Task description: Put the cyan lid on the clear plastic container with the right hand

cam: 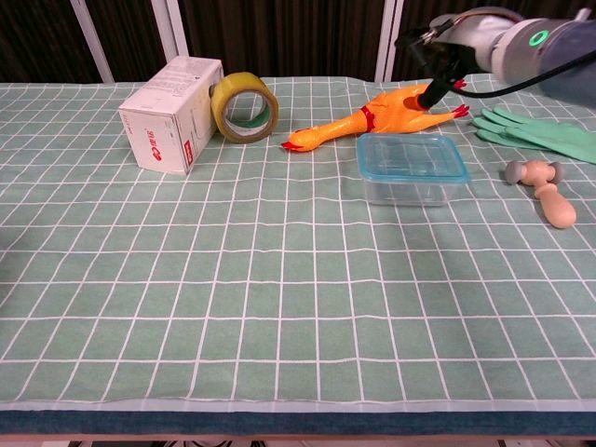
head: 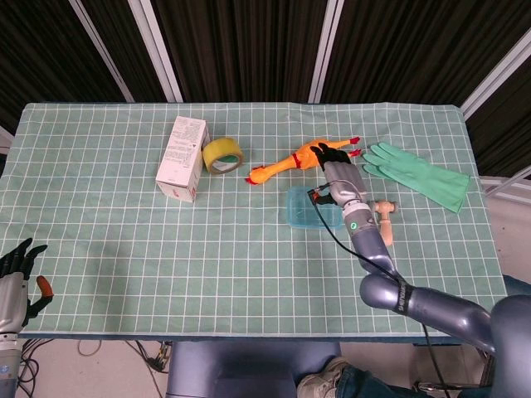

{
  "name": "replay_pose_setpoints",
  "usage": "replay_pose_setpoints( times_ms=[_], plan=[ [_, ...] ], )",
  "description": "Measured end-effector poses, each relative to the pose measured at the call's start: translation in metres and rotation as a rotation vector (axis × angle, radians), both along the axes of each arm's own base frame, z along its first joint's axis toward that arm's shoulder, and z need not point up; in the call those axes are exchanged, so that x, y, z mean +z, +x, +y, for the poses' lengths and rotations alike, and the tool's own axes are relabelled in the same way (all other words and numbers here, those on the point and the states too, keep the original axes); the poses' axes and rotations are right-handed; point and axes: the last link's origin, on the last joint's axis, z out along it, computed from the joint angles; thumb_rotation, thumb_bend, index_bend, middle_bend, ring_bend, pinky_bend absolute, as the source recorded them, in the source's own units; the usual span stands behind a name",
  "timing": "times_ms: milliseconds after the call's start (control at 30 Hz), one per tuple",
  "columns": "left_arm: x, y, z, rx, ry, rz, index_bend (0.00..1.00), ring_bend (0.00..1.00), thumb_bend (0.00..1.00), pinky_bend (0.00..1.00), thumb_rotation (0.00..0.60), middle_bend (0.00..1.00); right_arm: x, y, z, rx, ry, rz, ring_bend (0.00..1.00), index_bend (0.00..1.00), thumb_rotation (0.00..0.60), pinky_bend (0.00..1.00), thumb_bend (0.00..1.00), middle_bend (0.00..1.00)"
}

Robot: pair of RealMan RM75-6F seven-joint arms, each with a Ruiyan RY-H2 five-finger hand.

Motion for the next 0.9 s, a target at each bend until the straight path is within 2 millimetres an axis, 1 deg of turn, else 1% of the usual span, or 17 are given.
replay_pose_setpoints(
  times_ms=[133,167,233,267,333,367,433,467,533,567,667,767,800,900],
  plan=[
    [0.0,0.001,0.0,-0.015,0.01,0.009,0.17,0.0,0.74,0.0,0.6,0.0,0.035,-0.016,0.033,0.009,-0.037,-0.016,0.0,0.0,0.6,0.0,0.39,0.0],
    [0.0,0.001,-0.001,-0.019,0.012,0.011,0.17,0.0,0.74,0.0,0.6,0.0,0.046,-0.024,0.045,0.007,-0.057,-0.013,0.0,0.0,0.6,0.0,0.39,0.0],
    [0.001,0.002,-0.001,-0.028,0.018,0.015,0.17,0.0,0.74,0.0,0.6,0.0,0.062,-0.039,0.065,0.005,-0.092,-0.001,0.0,0.0,0.6,0.0,0.39,0.0],
    [0.001,0.002,-0.001,-0.032,0.021,0.017,0.17,0.0,0.74,0.0,0.6,0.0,0.071,-0.051,0.078,0.0,-0.118,0.013,0.0,0.0,0.6,0.0,0.39,0.0],
    [0.001,0.003,-0.001,-0.045,0.027,0.022,0.17,0.0,0.74,0.0,0.6,0.0,0.082,-0.071,0.099,-0.016,-0.159,0.036,0.0,0.0,0.6,0.0,0.38,0.0],
    [0.001,0.004,-0.002,-0.052,0.029,0.025,0.17,0.0,0.74,0.0,0.6,0.0,0.089,-0.083,0.113,-0.027,-0.186,0.049,0.0,0.0,0.6,0.0,0.38,0.0],
    [0.001,0.005,-0.002,-0.068,0.036,0.032,0.17,0.0,0.74,0.0,0.6,0.0,0.096,-0.099,0.135,-0.03,-0.223,0.066,0.0,0.0,0.6,0.0,0.38,0.0],
    [0.001,0.005,-0.003,-0.074,0.039,0.034,0.17,0.0,0.74,0.0,0.6,0.0,0.1,-0.109,0.15,-0.032,-0.246,0.074,0.0,0.0,0.6,0.0,0.38,0.0],
    [0.0,0.006,-0.004,-0.083,0.043,0.037,0.17,0.0,0.74,0.0,0.6,0.0,0.103,-0.125,0.175,-0.037,-0.276,0.085,0.0,0.0,0.6,0.0,0.38,0.0],
    [0.0,0.006,-0.004,-0.087,0.043,0.039,0.17,0.0,0.74,0.0,0.6,0.0,0.105,-0.136,0.193,-0.042,-0.294,0.092,0.0,0.0,0.6,0.0,0.38,0.0],
    [0.0,0.007,-0.005,-0.097,0.045,0.047,0.17,0.0,0.74,0.0,0.6,0.0,0.104,-0.162,0.233,-0.068,-0.334,0.109,0.0,0.0,0.6,0.0,0.38,0.0],
    [0.0,0.007,-0.006,-0.107,0.046,0.054,0.16,0.0,0.74,0.0,0.6,0.0,0.098,-0.177,0.259,-0.075,-0.351,0.118,0.0,0.0,0.6,0.0,0.38,0.0],
    [0.0,0.008,-0.006,-0.11,0.047,0.055,0.17,0.0,0.74,0.0,0.6,0.0,0.095,-0.18,0.265,-0.075,-0.349,0.12,0.0,0.0,0.6,0.0,0.38,0.0],
    [0.0,0.008,-0.007,-0.119,0.048,0.057,0.17,0.0,0.74,0.0,0.6,0.0,0.09,-0.182,0.272,-0.067,-0.343,0.141,0.0,0.0,0.6,0.0,0.38,0.0]
  ],
)
